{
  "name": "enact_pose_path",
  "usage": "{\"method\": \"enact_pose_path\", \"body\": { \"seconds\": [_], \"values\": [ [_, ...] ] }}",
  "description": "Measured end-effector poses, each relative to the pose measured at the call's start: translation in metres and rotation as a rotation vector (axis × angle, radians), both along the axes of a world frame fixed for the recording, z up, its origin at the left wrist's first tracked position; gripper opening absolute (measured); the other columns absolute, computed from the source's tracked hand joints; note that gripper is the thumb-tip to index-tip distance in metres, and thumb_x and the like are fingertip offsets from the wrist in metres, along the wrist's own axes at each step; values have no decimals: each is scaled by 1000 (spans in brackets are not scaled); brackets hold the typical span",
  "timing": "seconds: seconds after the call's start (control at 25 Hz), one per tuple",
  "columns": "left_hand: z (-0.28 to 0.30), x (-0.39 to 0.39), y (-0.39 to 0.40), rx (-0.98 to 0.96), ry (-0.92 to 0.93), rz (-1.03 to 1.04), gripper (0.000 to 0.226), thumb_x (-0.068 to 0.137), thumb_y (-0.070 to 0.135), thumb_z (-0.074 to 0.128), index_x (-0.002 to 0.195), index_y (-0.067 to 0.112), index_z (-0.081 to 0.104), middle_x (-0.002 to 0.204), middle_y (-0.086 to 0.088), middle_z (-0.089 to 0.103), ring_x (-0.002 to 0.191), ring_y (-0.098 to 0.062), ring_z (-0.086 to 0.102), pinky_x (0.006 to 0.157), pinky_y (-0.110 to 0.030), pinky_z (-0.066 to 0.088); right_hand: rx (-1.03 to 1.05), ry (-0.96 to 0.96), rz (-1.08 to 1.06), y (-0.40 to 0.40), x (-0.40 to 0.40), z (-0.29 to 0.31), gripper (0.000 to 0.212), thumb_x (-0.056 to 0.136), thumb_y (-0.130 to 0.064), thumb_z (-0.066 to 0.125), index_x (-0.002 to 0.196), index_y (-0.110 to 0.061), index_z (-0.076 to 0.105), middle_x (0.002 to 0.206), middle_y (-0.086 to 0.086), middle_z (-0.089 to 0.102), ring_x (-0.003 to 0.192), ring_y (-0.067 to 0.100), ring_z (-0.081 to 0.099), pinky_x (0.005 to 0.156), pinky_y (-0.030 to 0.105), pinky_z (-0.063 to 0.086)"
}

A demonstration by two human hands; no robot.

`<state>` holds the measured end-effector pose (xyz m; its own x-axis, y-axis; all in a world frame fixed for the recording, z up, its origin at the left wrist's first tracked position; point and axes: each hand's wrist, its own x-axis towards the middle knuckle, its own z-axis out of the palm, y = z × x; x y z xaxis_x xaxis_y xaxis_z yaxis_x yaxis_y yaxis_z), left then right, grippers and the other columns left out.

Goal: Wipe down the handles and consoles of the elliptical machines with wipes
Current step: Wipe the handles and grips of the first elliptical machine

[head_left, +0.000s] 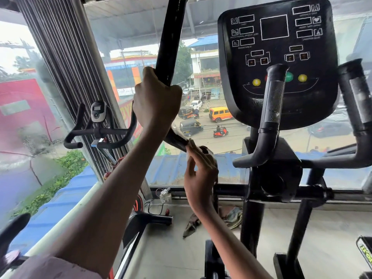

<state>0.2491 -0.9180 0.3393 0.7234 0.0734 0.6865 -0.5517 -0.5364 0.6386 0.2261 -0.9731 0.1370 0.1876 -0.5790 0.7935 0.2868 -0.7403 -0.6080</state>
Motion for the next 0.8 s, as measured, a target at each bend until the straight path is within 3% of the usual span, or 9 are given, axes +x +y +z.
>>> {"method": "enact_pose_path", "body": {
  "seconds": [0.08,0.16,0.24,0.32,0.48,0.56,0.68,0.8],
  "values": [
    [0,0,0,3,2,-1,30,71,22,57,101,16,52,84,0,56,77,-28,55,64,-34,42,28,23,-20,-9,5,-8,31,90,7,61,112,-9,76,113,0,75,106,15,69,98,32,52],
    [0,-1,0,4,0,-12,30,70,21,56,99,17,51,85,-1,57,77,-29,56,65,-35,44,111,59,-26,-19,13,-6,26,88,6,60,101,-10,76,95,2,77,90,21,72,77,41,58],
    [0,-2,-1,1,6,-16,29,69,20,56,98,17,51,84,0,58,77,-29,57,66,-35,46,174,129,-40,-19,13,10,25,87,5,63,97,-13,77,85,3,77,80,24,73,67,40,58],
    [0,-1,-1,1,6,-10,30,69,21,56,99,17,52,83,0,59,77,-29,58,66,-36,48,158,114,-33,-9,6,29,27,86,4,66,103,-14,78,91,3,78,82,21,72,73,37,58],
    [0,1,0,-6,3,-21,31,69,21,56,99,17,52,82,0,59,75,-28,58,64,-35,48,-39,-127,-27,22,-12,35,27,91,7,63,112,-6,76,112,2,76,95,14,69,90,21,49],
    [0,1,1,-9,3,-34,31,69,21,56,100,16,51,82,0,57,74,-28,56,63,-35,46,-45,-146,-35,19,-6,20,28,93,6,59,115,-4,74,116,3,74,100,18,69,94,23,48],
    [0,0,1,-3,-4,-38,32,69,21,56,100,14,52,82,-2,58,74,-29,55,61,-34,44,102,-54,-48,6,2,19,32,87,10,63,110,-9,77,105,3,77,93,22,72,82,37,56],
    [0,-1,1,-1,-4,-27,31,71,20,56,101,13,51,82,-2,58,73,-30,53,60,-33,38,105,-25,-75,12,-3,51,30,81,8,66,101,-12,78,94,1,78,81,23,71,73,37,57]
  ]
}}
